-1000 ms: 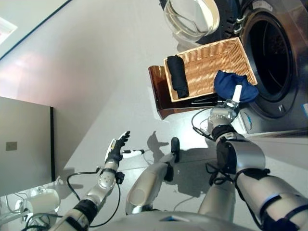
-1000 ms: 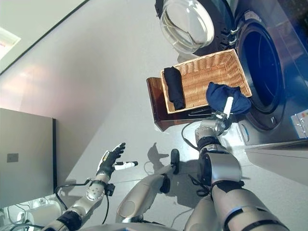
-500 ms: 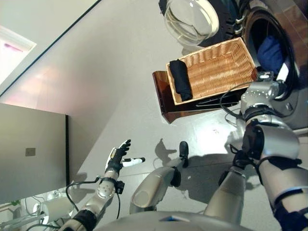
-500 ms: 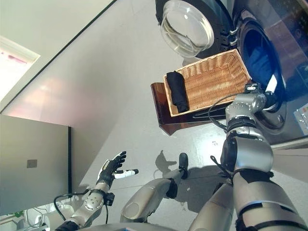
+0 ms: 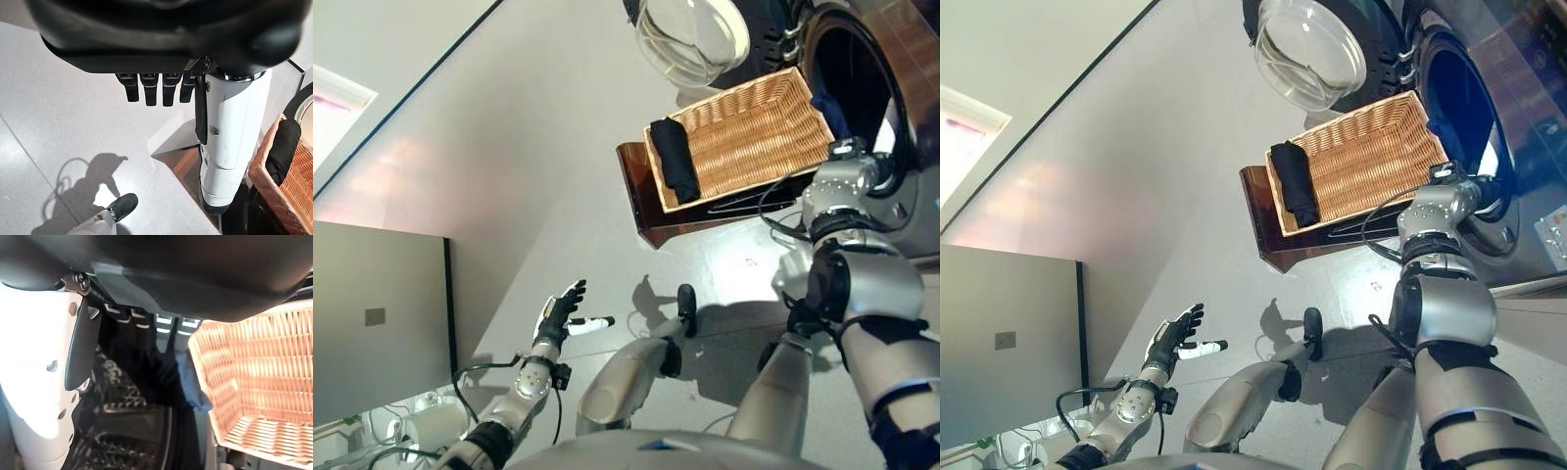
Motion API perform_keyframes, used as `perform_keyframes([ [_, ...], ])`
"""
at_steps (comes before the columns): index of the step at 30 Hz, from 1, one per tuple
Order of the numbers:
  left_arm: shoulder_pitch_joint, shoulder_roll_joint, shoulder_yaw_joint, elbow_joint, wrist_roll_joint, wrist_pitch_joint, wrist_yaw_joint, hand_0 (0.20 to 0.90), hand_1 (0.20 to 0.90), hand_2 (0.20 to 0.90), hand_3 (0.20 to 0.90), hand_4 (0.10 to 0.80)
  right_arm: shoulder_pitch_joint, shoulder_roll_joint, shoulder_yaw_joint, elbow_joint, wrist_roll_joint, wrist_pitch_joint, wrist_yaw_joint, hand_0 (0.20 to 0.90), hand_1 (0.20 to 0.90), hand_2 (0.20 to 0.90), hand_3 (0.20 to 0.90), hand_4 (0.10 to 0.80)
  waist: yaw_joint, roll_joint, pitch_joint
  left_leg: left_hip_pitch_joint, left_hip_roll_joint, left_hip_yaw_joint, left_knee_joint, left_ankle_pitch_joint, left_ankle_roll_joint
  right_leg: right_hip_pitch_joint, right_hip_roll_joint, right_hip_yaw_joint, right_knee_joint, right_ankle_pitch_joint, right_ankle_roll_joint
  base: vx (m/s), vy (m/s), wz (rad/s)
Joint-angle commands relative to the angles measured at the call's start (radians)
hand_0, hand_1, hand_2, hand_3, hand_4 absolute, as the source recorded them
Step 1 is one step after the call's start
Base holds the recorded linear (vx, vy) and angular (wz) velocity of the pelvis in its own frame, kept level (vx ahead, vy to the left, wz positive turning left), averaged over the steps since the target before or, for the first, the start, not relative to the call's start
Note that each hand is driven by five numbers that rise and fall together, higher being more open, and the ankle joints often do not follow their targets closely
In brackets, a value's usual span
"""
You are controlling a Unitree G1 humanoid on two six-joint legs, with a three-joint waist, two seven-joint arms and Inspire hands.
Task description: Pick up the clothes and place them into the washing machine
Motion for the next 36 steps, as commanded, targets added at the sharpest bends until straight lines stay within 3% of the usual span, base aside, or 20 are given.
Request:
perform_keyframes([
  [1, -0.028, 0.007, 0.088, 0.028, -0.024, -0.050, 0.045, 0.900, 0.900, 0.900, 0.900, 0.800, -0.030, -0.092, 0.150, -0.084, -0.145, -0.044, 0.071, 0.900, 0.900, 0.900, 0.900, 0.800, -0.009, -0.018, -0.013, -0.068, 0.052, -0.015, 0.085, -0.066, -0.101, 0.085, 0.031, -0.024, -0.070, -0.063, -0.038, 0.000, 0.000, 0.00],
  [4, -0.034, 0.004, 0.087, 0.032, -0.015, -0.051, 0.046, 0.900, 0.900, 0.900, 0.900, 0.800, 0.004, -0.064, 0.160, -0.068, -0.172, -0.021, 0.070, 0.900, 0.900, 0.900, 0.900, 0.800, -0.013, -0.034, -0.005, -0.067, 0.052, -0.017, 0.090, -0.067, -0.100, 0.094, 0.033, -0.026, -0.074, -0.059, -0.039, -0.007, -0.004, -0.02],
  [12, -0.035, 0.024, 0.116, 0.011, 0.024, -0.045, 0.067, 0.900, 0.900, 0.900, 0.900, 0.800, -0.023, -0.004, 0.415, 0.052, -0.561, 0.159, 0.016, 0.900, 0.900, 0.900, 0.900, 0.800, -0.015, -0.102, 0.039, -0.090, 0.064, -0.021, 0.117, -0.066, -0.098, 0.098, 0.040, -0.037, -0.090, -0.028, -0.045, -0.042, -0.029, -0.03],
  [19, -0.038, 0.060, 0.163, -0.048, 0.052, -0.055, 0.109, 0.900, 0.900, 0.900, 0.900, 0.800, -0.065, 0.059, 0.574, 0.054, -0.827, 0.225, -0.029, 0.900, 0.900, 0.900, 0.900, 0.800, -0.012, -0.159, 0.086, -0.137, 0.074, -0.035, 0.155, -0.069, -0.095, 0.079, 0.045, -0.049, -0.081, -0.014, -0.052, 0.001, -0.006, 0.03],
  [20, -0.042, 0.061, 0.170, -0.046, 0.053, -0.055, 0.116, 0.900, 0.900, 0.900, 0.900, 0.800, -0.060, 0.068, 0.586, 0.051, -0.854, 0.230, -0.035, 0.900, 0.900, 0.900, 0.900, 0.800, -0.012, -0.171, 0.086, -0.135, 0.072, -0.043, 0.168, -0.099, -0.102, 0.083, 0.043, -0.045, -0.071, -0.041, -0.045, -0.016, -0.003, 0.16],
  [21, -0.042, 0.061, 0.171, -0.047, 0.053, -0.055, 0.116, 0.900, 0.900, 0.900, 0.900, 0.800, -0.061, 0.068, 0.586, 0.050, -0.855, 0.230, -0.036, 0.900, 0.900, 0.900, 0.900, 0.800, -0.013, -0.169, 0.091, -0.148, 0.074, -0.037, 0.168, -0.072, -0.095, 0.073, 0.044, -0.051, -0.076, -0.014, -0.053, 0.090, -0.005, 0.13],
  [23, -0.050, 0.075, 0.188, -0.069, 0.072, -0.057, 0.133, 0.900, 0.900, 0.900, 0.900, 0.800, -0.074, 0.088, 0.639, 0.064, -0.931, 0.250, -0.038, 0.900, 0.900, 0.900, 0.900, 0.800, -0.006, -0.195, 0.103, -0.160, 0.075, -0.050, 0.195, -0.108, -0.102, 0.071, 0.042, -0.052, -0.060, -0.042, -0.047, 0.029, -0.011, 0.11],
  [36, -0.126, 0.099, 0.251, -0.075, 0.083, -0.050, 0.189, 0.900, 0.900, 0.900, 0.900, 0.800, -0.123, 0.159, 0.678, 0.105, -0.968, 0.273, -0.031, 0.900, 0.900, 0.900, 0.900, 0.800, 0.051, -0.263, 0.165, -0.254, 0.068, -0.073, 0.266, -0.132, -0.100, 0.033, 0.026, -0.085, -0.046, -0.039, -0.048, 0.007, 0.013, 0.10],
])
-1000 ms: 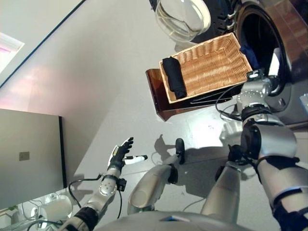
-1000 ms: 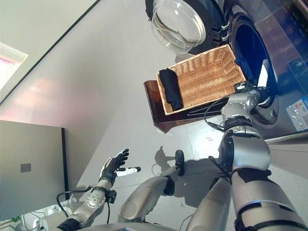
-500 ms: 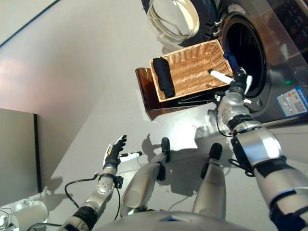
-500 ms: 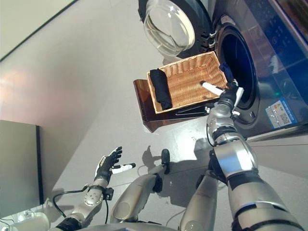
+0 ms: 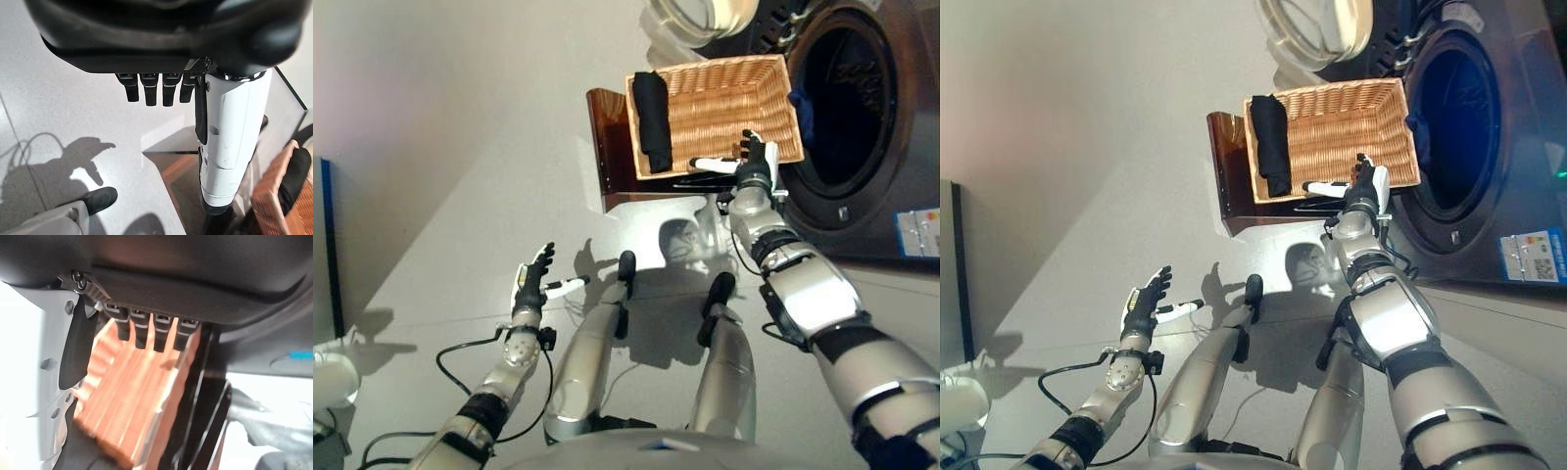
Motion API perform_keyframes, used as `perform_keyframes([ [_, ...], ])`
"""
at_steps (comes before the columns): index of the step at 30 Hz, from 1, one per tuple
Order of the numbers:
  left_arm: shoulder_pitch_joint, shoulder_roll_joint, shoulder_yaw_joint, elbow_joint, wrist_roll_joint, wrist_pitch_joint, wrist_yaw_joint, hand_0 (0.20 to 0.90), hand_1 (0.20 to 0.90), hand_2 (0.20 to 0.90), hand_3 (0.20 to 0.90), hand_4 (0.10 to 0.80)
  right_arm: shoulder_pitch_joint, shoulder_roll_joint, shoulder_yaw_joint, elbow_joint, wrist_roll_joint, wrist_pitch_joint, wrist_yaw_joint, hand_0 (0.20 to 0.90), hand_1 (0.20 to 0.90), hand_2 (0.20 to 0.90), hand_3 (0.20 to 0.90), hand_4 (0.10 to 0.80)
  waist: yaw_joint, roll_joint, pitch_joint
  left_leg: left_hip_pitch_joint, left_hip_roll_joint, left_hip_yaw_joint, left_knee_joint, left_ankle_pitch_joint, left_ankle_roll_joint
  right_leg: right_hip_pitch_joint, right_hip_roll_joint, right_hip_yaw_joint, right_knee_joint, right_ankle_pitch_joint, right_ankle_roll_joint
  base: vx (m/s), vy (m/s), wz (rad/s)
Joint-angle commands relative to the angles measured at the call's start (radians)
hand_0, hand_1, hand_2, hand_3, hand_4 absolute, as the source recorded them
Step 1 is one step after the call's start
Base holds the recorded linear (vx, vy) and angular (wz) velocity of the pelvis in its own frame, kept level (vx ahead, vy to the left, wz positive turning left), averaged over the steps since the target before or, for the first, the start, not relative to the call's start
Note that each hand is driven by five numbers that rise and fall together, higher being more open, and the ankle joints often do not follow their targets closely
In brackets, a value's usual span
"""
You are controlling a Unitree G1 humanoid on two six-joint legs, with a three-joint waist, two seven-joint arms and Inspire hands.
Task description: Pick up the clothes and place them into the washing machine
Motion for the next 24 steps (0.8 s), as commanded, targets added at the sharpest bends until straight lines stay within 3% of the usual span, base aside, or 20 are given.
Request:
perform_keyframes([
  [1, -0.012, 0.087, 0.077, -0.064, 0.019, -0.052, 0.070, 0.900, 0.900, 0.900, 0.900, 0.800, -0.120, -0.021, 0.066, -0.042, -0.043, -0.032, -0.018, 0.900, 0.900, 0.900, 0.900, 0.800, 0.042, -0.006, 0.011, -0.126, 0.029, 0.007, 0.127, -0.107, -0.079, 0.041, -0.004, -0.033, -0.031, -0.052, -0.022, 0.024, -0.002, 0.15],
  [24, -0.069, 0.113, 0.101, -0.179, 0.043, -0.073, 0.131, 0.900, 0.900, 0.900, 0.900, 0.800, -0.287, -0.110, 0.088, -0.002, -0.013, -0.016, -0.017, 0.900, 0.900, 0.900, 0.900, 0.800, 0.121, 0.000, 0.058, -0.231, -0.003, -0.025, 0.138, -0.108, -0.072, -0.019, -0.042, -0.072, -0.029, -0.059, -0.016, 0.018, 0.012, 0.08],
])
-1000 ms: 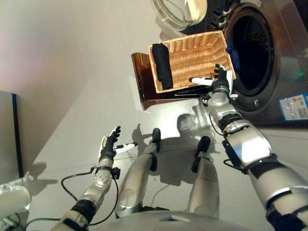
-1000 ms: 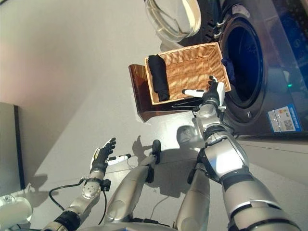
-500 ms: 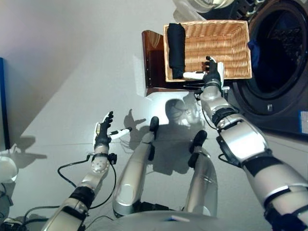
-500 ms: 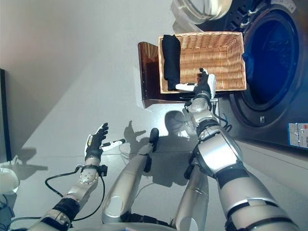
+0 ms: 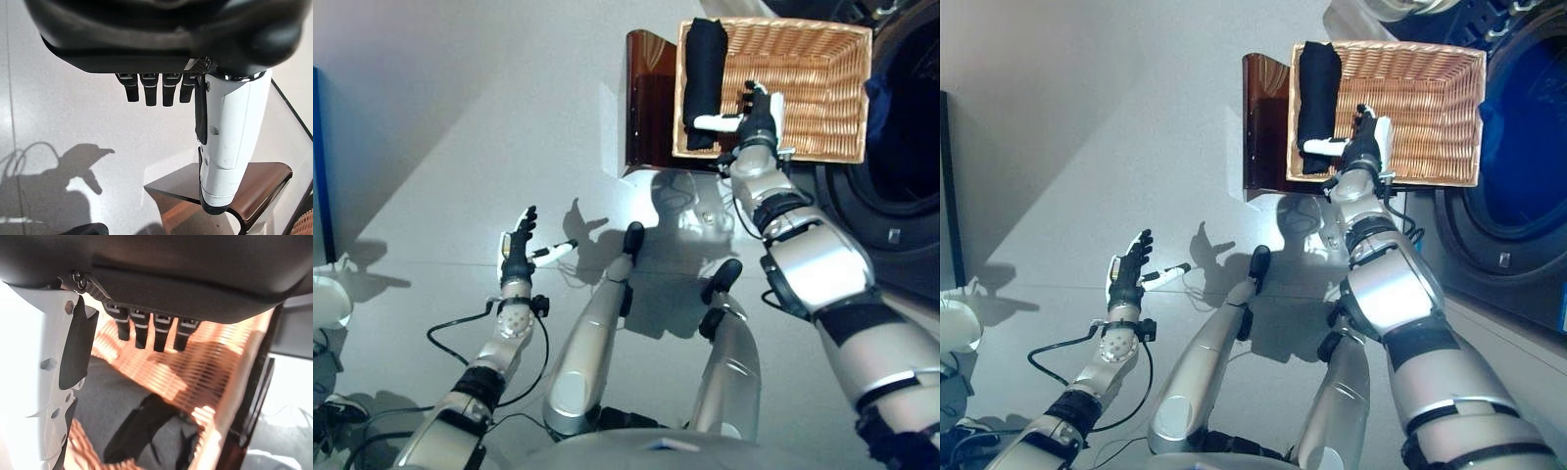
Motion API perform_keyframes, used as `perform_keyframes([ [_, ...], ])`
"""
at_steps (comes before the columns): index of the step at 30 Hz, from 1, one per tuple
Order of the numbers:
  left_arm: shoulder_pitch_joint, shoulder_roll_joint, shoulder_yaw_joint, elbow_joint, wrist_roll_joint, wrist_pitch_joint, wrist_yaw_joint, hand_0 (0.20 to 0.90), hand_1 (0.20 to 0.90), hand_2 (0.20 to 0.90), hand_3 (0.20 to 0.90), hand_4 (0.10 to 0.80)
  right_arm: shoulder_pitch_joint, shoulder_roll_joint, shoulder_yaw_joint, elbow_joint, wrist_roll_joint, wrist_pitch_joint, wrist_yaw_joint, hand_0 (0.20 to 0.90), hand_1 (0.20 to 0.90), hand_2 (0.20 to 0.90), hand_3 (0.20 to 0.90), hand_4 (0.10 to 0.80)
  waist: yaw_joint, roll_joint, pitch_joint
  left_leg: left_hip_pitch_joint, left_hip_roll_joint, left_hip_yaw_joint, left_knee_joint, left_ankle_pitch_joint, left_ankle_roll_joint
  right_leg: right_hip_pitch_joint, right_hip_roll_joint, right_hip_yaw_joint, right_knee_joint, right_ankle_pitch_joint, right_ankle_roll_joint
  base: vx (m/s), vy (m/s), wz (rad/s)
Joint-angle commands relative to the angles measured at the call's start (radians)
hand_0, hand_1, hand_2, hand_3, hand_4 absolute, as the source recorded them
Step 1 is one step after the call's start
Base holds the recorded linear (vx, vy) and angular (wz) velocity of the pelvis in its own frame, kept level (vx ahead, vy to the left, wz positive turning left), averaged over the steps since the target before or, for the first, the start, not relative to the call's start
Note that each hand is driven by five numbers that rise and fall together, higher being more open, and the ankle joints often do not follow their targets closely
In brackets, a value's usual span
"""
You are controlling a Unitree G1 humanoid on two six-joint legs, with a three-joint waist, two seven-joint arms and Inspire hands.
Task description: Pick up the clothes and place them into the washing machine
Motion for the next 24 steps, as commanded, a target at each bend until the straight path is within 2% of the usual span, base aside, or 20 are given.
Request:
perform_keyframes([
  [1, 0.011, 0.091, 0.047, -0.105, 0.025, -0.072, 0.061, 0.900, 0.900, 0.900, 0.900, 0.800, -0.117, -0.073, 0.072, -0.047, -0.011, -0.039, -0.030, 0.900, 0.900, 0.900, 0.900, 0.800, 0.038, 0.020, 0.014, -0.124, -0.002, 0.027, 0.124, -0.108, -0.069, 0.022, -0.034, 0.003, -0.011, -0.062, -0.008, -0.009, -0.003, 0.07],
  [11, 0.011, 0.099, 0.053, -0.167, 0.030, -0.078, 0.069, 0.900, 0.900, 0.900, 0.900, 0.800, -0.200, -0.110, 0.107, -0.018, -0.015, -0.024, -0.020, 0.900, 0.900, 0.900, 0.900, 0.800, 0.066, 0.037, 0.029, -0.214, -0.011, 0.010, 0.148, -0.107, -0.070, -0.062, -0.043, -0.006, 0.029, -0.072, -0.009, -0.017, -0.003, 0.08],
  [17, 0.006, 0.095, 0.060, -0.203, 0.021, -0.086, 0.072, 0.900, 0.900, 0.900, 0.900, 0.800, -0.229, -0.145, 0.121, -0.017, 0.001, -0.027, -0.012, 0.900, 0.900, 0.900, 0.900, 0.800, 0.076, 0.045, 0.029, -0.276, -0.015, 0.005, 0.197, -0.122, -0.066, -0.133, -0.046, 0.005, 0.103, -0.103, -0.018, -0.018, 0.010, 0.11],
  [18, 0.005, 0.093, 0.063, -0.211, 0.021, -0.088, 0.073, 0.900, 0.900, 0.900, 0.900, 0.800, -0.231, -0.154, 0.123, -0.017, 0.003, -0.026, -0.007, 0.851, 0.851, 0.851, 0.851, 0.765, 0.076, 0.047, 0.029, -0.282, -0.018, 0.005, 0.203, -0.124, -0.065, -0.143, -0.048, 0.005, 0.119, -0.113, -0.020, 0.010, 0.013, 0.08],
  [19, 0.005, 0.094, 0.063, -0.220, 0.021, -0.089, 0.074, 0.900, 0.900, 0.900, 0.900, 0.800, -0.237, -0.158, 0.126, -0.014, 0.005, -0.023, -0.006, 0.546, 0.546, 0.546, 0.546, 0.547, 0.076, 0.049, 0.029, -0.287, -0.017, 0.004, 0.206, -0.126, -0.064, -0.147, -0.050, 0.007, 0.127, -0.117, -0.021, 0.015, 0.025, 0.08],
  [20, 0.006, 0.092, 0.065, -0.227, 0.017, -0.090, 0.076, 0.900, 0.900, 0.900, 0.900, 0.800, -0.234, -0.161, 0.124, -0.014, 0.007, -0.024, -0.008, 0.200, 0.200, 0.200, 0.200, 0.300, 0.075, 0.052, 0.029, -0.291, -0.019, 0.003, 0.210, -0.126, -0.064, -0.153, -0.052, 0.007, 0.133, -0.118, -0.021, 0.010, 0.019, 0.05],
  [24, 0.014, 0.093, 0.071, -0.260, 0.019, -0.094, 0.079, 0.900, 0.900, 0.900, 0.900, 0.800, -0.238, -0.175, 0.125, -0.014, 0.009, -0.024, -0.009, 0.200, 0.200, 0.200, 0.200, 0.300, 0.076, 0.058, 0.029, -0.299, -0.022, 0.001, 0.210, -0.125, -0.062, -0.163, -0.056, 0.010, 0.140, -0.119, -0.020, 0.012, 0.012, 0.03],
])
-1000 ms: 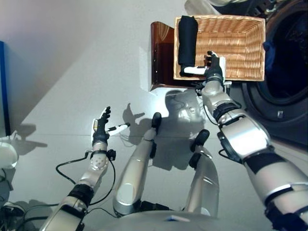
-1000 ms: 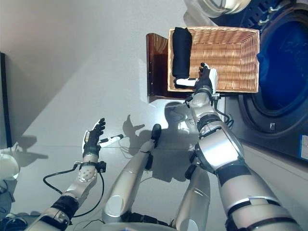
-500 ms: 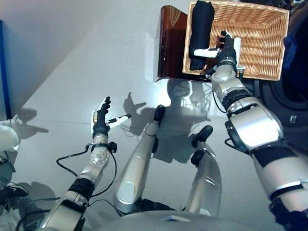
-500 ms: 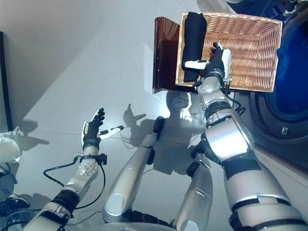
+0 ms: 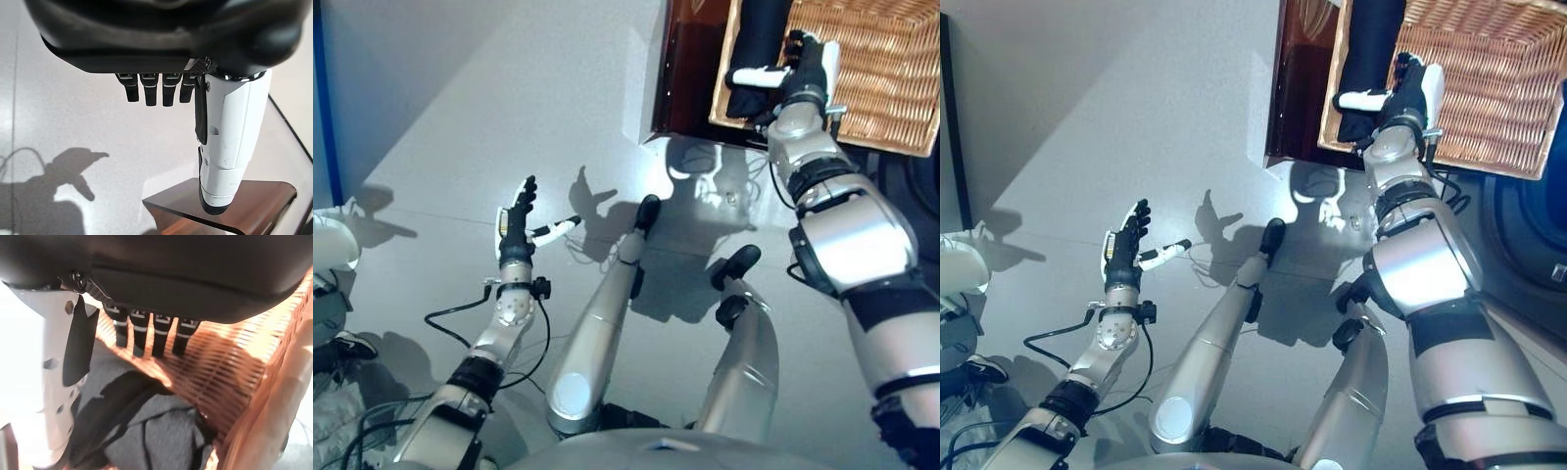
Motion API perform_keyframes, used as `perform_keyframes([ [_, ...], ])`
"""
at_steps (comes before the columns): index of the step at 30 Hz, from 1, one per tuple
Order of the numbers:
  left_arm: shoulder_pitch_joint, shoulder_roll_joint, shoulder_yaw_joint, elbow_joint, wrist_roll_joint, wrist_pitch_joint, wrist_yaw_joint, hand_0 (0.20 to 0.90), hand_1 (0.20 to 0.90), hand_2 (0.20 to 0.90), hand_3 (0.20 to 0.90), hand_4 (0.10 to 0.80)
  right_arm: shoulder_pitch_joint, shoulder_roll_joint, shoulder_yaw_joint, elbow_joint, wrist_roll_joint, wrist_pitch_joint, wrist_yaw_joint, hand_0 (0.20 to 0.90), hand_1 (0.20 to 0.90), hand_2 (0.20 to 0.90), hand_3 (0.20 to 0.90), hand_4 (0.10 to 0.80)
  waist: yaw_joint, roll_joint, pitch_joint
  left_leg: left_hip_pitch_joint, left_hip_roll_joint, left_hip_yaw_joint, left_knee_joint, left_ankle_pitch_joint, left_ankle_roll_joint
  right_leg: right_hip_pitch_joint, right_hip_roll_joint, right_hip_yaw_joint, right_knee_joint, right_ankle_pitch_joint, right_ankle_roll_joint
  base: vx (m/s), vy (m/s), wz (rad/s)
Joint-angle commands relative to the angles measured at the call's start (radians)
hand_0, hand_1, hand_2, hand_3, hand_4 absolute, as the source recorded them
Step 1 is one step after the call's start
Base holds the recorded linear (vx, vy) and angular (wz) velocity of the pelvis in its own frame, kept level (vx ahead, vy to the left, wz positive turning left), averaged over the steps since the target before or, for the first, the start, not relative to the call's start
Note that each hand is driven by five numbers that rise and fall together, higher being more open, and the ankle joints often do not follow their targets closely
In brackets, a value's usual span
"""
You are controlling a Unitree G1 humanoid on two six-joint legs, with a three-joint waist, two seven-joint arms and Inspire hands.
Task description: Pick up the clothes and place them into the washing machine
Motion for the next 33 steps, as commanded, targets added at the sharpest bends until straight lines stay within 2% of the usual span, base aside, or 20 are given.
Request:
perform_keyframes([
  [1, 0.036, 0.059, 0.067, -0.110, 0.017, -0.073, 0.051, 0.900, 0.900, 0.900, 0.900, 0.800, -0.094, -0.057, 0.075, -0.055, 0.009, -0.042, -0.010, 0.200, 0.200, 0.200, 0.200, 0.300, 0.023, 0.052, 0.009, -0.115, -0.005, 0.044, 0.140, -0.140, -0.043, 0.039, -0.020, 0.031, -0.028, -0.050, 0.004, 0.000, 0.000, 0.00],
  [18, 0.070, 0.064, 0.058, -0.068, 0.020, -0.065, 0.046, 0.900, 0.900, 0.900, 0.900, 0.800, -0.089, -0.048, 0.049, -0.039, 0.015, -0.040, -0.026, 0.200, 0.200, 0.200, 0.200, 0.300, 0.013, 0.055, 0.008, -0.075, -0.004, 0.058, 0.130, -0.140, -0.036, 0.059, -0.017, 0.049, -0.032, -0.045, 0.005, -0.001, 0.000, 0.00],
  [33, 0.093, 0.071, 0.029, 0.008, 0.022, -0.047, 0.009, 0.900, 0.900, 0.900, 0.900, 0.800, 0.037, -0.071, -0.082, -0.086, 0.116, -0.069, -0.045, 0.200, 0.200, 0.200, 0.200, 0.300, -0.028, 0.035, -0.026, 0.065, 0.008, 0.090, 0.078, -0.135, -0.033, 0.197, -0.003, 0.058, -0.114, -0.012, 0.016, 0.003, -0.012, -0.09],
])
